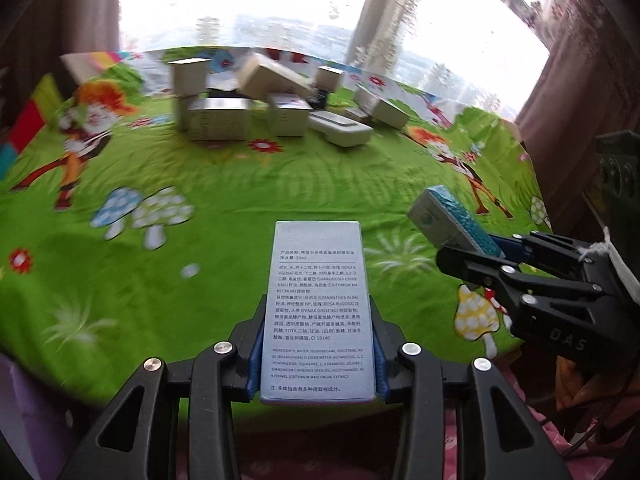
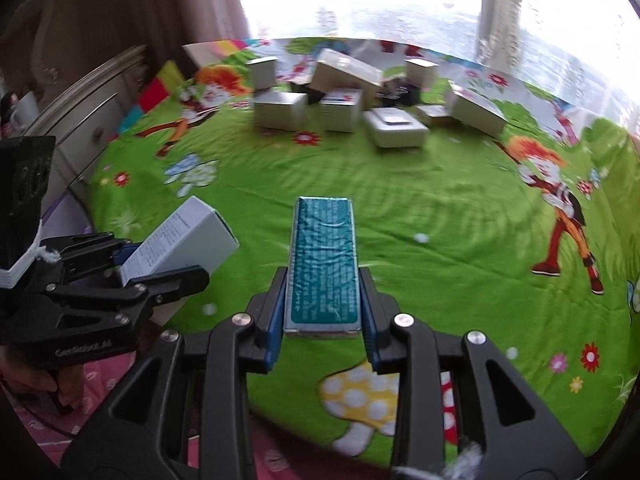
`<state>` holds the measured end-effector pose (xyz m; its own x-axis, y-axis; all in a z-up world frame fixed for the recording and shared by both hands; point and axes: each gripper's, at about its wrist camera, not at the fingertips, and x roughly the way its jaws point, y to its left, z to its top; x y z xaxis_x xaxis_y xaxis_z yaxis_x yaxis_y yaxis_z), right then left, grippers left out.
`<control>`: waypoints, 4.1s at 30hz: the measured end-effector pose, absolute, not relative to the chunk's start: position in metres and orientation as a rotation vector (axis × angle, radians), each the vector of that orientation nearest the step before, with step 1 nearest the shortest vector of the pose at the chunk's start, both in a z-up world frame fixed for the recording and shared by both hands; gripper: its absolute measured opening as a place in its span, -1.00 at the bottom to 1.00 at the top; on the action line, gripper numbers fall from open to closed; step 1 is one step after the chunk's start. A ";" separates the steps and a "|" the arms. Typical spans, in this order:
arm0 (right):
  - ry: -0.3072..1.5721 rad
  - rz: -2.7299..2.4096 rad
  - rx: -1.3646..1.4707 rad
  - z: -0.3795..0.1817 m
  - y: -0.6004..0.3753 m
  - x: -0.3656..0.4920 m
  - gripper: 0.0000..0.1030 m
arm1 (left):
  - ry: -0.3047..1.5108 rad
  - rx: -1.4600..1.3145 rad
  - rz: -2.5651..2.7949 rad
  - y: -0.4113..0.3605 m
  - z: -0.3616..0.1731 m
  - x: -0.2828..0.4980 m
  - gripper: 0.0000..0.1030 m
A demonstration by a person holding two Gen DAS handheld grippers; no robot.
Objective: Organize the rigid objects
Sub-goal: 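Carry both held boxes over to the purple-rimmed storage box, then open both grippers to drop the boxes into the storage box, then grasp the white plastic case with the right gripper while the left grasps a medicine box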
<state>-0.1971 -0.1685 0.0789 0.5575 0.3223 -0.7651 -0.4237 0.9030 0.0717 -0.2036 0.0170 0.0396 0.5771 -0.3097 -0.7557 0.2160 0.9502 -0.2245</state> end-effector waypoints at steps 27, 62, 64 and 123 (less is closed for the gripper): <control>0.756 0.850 -0.594 0.098 0.007 -0.272 -0.29 | 0.675 -0.331 0.055 0.175 0.072 -0.315 -0.17; 0.626 1.047 -0.616 0.096 0.106 -0.274 0.52 | 0.619 -0.485 0.636 0.288 0.075 -0.374 0.79; 0.644 0.912 -0.572 0.098 0.072 -0.240 0.55 | 0.656 -0.428 0.474 0.254 0.076 -0.343 0.95; 0.907 0.313 -0.148 0.028 -0.185 -0.006 0.34 | 0.969 -0.358 0.229 0.038 0.021 -0.005 0.58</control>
